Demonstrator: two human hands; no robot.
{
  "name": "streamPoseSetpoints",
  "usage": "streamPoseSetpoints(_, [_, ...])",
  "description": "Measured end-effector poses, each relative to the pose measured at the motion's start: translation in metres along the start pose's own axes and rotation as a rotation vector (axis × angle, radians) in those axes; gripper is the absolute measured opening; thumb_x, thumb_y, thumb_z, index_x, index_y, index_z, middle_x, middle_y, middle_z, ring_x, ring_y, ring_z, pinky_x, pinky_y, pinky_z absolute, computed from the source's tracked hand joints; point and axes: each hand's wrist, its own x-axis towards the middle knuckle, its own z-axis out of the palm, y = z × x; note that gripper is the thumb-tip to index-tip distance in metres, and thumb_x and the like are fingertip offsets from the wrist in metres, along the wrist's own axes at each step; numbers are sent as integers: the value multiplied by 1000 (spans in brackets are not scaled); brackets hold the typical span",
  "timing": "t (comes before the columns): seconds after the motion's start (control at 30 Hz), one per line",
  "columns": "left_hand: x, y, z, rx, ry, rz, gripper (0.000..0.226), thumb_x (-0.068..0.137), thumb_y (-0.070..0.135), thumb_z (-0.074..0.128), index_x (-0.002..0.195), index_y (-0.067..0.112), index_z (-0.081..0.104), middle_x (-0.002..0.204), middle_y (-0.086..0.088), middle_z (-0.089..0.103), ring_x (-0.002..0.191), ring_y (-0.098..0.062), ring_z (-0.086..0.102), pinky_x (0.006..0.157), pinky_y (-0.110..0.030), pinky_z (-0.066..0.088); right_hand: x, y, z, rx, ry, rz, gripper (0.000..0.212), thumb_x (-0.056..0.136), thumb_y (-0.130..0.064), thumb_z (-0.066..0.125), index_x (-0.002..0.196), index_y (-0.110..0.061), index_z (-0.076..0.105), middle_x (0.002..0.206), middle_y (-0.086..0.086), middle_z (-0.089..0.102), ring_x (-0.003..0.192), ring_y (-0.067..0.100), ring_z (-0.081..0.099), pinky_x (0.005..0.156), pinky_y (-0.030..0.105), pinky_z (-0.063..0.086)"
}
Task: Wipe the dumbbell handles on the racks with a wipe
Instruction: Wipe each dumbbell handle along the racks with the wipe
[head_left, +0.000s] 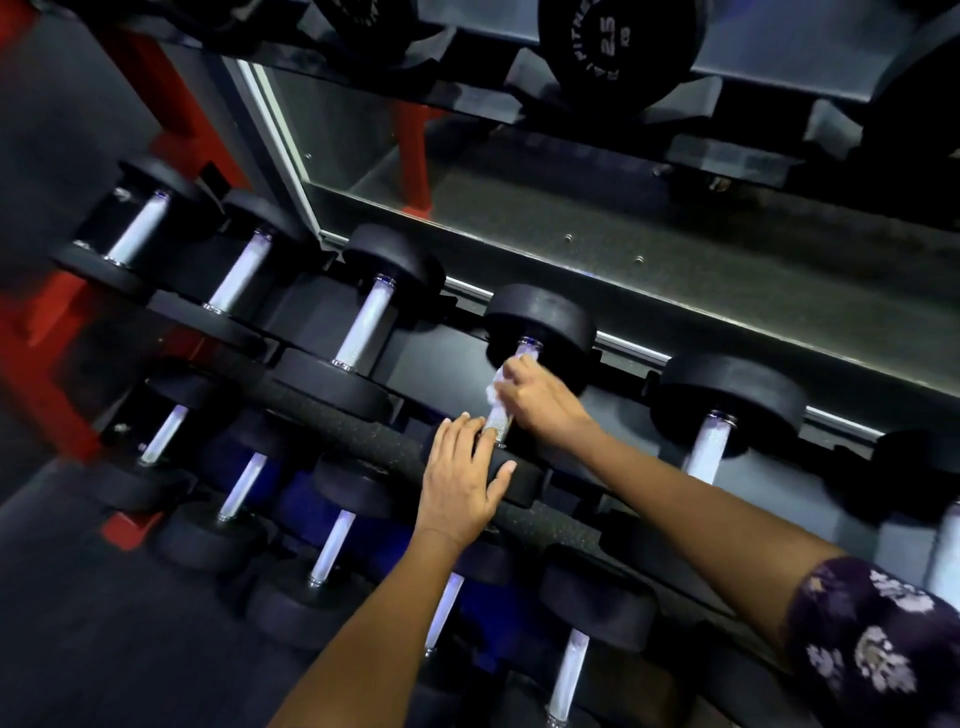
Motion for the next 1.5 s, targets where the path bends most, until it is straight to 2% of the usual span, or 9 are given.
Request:
streamPoseSetpoints(0.13, [-4, 7, -2, 36, -94, -103, 44, 92, 37, 41, 119, 4, 53, 116, -19, 62, 119, -36, 51, 102, -54, 41, 16, -6, -3, -322, -60, 86, 22, 46, -19, 83, 58, -17, 65, 69, 2, 56, 67, 23, 53, 64, 29, 29])
streamPoseSetpoints(0.37, [-3, 10, -7, 64, -191, -125, 54, 91, 41, 41, 118, -1, 62, 121, -24, 60, 120, -37, 52, 99, -57, 44, 19, 10, -6, -328, -127, -71, 26, 57, -23, 83, 75, -9, 71, 79, 6, 66, 83, 27, 65, 71, 25, 51])
streamPoseSetpoints(0.53, [-4, 10, -10, 58, -219, -127, 55, 91, 41, 41, 119, -1, 61, 119, -24, 60, 120, -38, 52, 99, -57, 43, -7, 1, 3, -173, -302, -1, 65, 96, -43, 16, 139, 1, 37, 146, 17, 37, 139, 29, 29, 116, 37, 13])
streamPoseSetpoints(0.73, [-4, 10, -8, 67, -212, -125, 59, 99, 45, 30, 121, -2, 60, 122, -25, 59, 120, -40, 55, 100, -55, 42, 19, -2, -3, -358, -329, 59, 68, 98, -48, 15, 134, 3, 41, 141, 18, 42, 137, 28, 29, 116, 35, 9])
streamPoseSetpoints(0.83, [-7, 15, -12, 51, -247, -185, 67, 104, 46, 12, 126, -1, 55, 128, -25, 57, 123, -41, 53, 100, -55, 42, 7, -16, 11, -211, -418, -133, 81, 88, -46, -2, 108, 0, 61, 112, 17, 61, 114, 31, 49, 106, 33, 20])
streamPoseSetpoints(1.03, [-16, 13, -7, 84, -221, -140, 60, 94, 49, 34, 134, 5, 42, 139, -22, 49, 132, -39, 43, 105, -53, 41, 27, 20, -8, -300, -293, -104, 52, 97, -37, 19, 112, -9, 60, 115, 9, 59, 117, 27, 47, 106, 32, 22])
streamPoseSetpoints(1.13, [-29, 6, -3, 84, -215, -87, 82, 88, 65, 37, 147, 8, 28, 153, -21, 27, 143, -37, 19, 115, -49, 17, 19, 7, 3, -112, -457, -238, 50, 85, -29, 28, 101, 1, 65, 100, 19, 64, 103, 34, 56, 97, 32, 26])
streamPoseSetpoints(1.3, [-33, 5, -4, 103, -277, -85, 103, 76, 76, 40, 151, 9, 18, 157, -19, 13, 145, -38, 10, 115, -50, 10, 27, 11, -19, -240, -574, -293, 47, 89, -12, 39, 136, -11, 44, 141, 6, 45, 134, 17, 35, 114, 29, 8])
streamPoseSetpoints(1.5, [-32, 7, -4, 128, -328, -107, 117, 68, 79, 49, 153, 10, 9, 158, -19, 10, 145, -38, 9, 115, -51, 9, 9, -10, 9, -308, -556, -294, 38, 94, -14, 38, 131, -13, 46, 134, 5, 48, 129, 20, 38, 112, 28, 10])
